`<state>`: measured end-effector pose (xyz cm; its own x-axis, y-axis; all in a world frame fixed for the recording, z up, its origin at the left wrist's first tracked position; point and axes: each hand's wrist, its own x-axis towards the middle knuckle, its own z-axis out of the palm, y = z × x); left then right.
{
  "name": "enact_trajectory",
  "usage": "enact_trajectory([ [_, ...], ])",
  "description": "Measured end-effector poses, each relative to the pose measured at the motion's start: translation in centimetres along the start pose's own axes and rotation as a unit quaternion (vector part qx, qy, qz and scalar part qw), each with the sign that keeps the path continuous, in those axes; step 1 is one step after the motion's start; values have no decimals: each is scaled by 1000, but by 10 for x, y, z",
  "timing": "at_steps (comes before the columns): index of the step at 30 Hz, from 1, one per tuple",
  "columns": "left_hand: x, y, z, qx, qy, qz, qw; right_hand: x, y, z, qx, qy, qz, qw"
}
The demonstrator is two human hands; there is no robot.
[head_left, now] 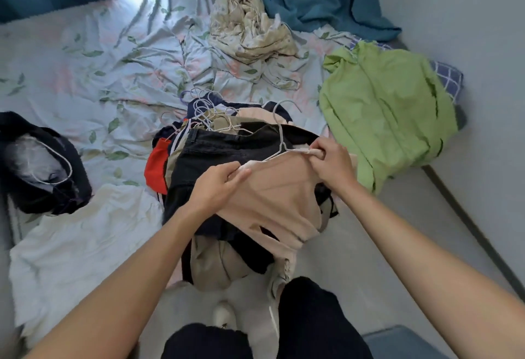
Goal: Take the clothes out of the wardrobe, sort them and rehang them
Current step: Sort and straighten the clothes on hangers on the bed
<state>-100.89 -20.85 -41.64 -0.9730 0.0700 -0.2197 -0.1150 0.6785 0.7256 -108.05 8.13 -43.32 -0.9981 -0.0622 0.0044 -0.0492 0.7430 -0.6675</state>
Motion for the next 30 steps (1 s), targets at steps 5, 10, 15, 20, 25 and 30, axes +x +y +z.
enact_trajectory([
  [5,-82,60,-46,-41,-120,104,986,-96,-66,-85,42,31,42,998],
  [10,-132,124,-79,-86,-119,181,972,-163,-110,-146,44,92,61,993],
  [15,-144,180,-90,-105,-98,193,971,-192,-129,-192,24,109,20,994],
  [20,-139,229,-69,-80,-59,194,976,-194,-138,-227,34,126,-25,991],
  [25,-126,281,-19,-71,-22,179,981,-174,-109,-263,39,185,12,982],
  [30,-119,345,64,-101,0,154,983,-156,-55,-318,-31,239,49,969],
])
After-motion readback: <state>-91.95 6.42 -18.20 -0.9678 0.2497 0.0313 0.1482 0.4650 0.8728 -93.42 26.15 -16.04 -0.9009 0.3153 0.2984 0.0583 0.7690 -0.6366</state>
